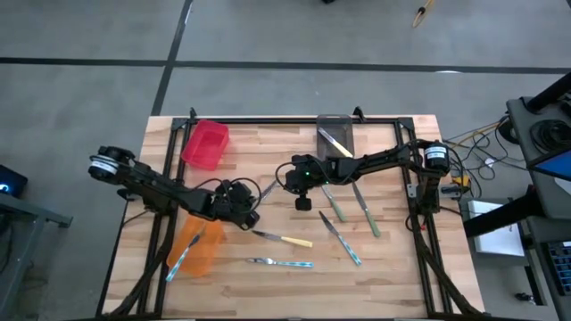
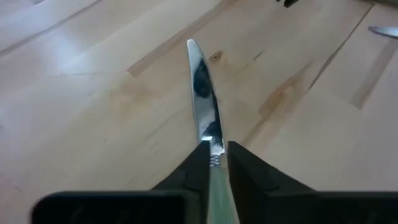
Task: Sort silverware by color (type)
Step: Put the left green knife into the red bin
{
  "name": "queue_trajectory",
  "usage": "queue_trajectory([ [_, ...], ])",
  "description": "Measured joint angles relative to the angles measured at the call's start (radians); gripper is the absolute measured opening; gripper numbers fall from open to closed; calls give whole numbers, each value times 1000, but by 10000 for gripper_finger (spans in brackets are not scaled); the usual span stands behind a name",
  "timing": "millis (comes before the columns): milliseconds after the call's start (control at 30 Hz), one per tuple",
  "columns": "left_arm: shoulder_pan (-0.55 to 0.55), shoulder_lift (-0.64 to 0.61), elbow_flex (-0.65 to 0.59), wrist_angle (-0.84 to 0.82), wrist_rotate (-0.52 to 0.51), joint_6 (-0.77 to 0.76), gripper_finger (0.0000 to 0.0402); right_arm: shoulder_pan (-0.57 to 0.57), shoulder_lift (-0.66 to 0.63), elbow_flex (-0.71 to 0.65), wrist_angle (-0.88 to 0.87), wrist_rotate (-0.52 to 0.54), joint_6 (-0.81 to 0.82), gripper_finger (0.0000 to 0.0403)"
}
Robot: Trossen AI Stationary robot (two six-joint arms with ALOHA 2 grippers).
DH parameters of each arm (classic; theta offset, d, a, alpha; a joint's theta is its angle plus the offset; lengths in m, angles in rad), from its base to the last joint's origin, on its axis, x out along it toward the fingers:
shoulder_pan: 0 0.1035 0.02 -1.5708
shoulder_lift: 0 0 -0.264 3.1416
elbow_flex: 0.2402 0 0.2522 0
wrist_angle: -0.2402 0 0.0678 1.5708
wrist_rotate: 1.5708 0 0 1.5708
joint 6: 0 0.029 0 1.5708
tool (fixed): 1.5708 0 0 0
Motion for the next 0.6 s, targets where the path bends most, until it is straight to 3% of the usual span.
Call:
queue_trajectory([
  [333,9,112,0,40,-54,25,150,0,0,0,0,0,0,18],
  [600,8,215,5,88,-37,24,155,0,0,0,0,0,0,18],
])
